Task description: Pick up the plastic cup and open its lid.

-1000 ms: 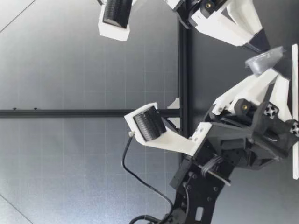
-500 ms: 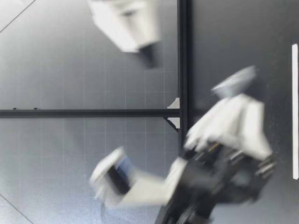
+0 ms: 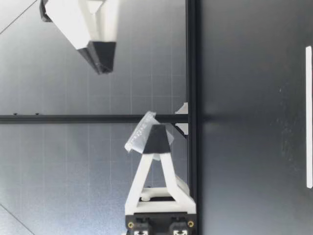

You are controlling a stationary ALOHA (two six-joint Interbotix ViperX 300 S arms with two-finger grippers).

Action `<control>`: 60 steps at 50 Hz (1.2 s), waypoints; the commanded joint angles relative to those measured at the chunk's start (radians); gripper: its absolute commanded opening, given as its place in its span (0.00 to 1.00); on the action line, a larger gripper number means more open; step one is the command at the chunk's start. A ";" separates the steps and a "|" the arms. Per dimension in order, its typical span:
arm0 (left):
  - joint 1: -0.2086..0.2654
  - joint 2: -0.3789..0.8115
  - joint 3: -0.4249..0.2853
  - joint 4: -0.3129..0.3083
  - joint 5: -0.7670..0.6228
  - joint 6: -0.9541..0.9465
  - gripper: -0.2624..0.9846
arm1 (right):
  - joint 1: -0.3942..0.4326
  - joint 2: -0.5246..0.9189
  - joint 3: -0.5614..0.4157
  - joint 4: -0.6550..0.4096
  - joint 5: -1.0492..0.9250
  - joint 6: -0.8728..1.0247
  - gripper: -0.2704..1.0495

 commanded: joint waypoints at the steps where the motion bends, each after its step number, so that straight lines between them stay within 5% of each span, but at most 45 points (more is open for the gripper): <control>1: -0.008 -0.031 -0.017 0.002 -0.018 -0.011 0.33 | 0.005 0.002 -0.020 -0.002 -0.009 -0.044 0.49; 16: -0.012 -0.035 -0.031 0.002 -0.038 -0.066 0.33 | 0.005 0.075 -0.026 0.014 -0.049 -0.327 0.54; 33: -0.012 0.000 -0.052 0.002 -0.166 -0.061 0.33 | 0.025 0.126 -0.002 0.167 -0.299 -0.684 0.54; 60: -0.012 0.018 -0.072 0.002 -0.166 -0.064 0.33 | 0.035 0.163 -0.041 0.209 -0.325 -0.713 0.54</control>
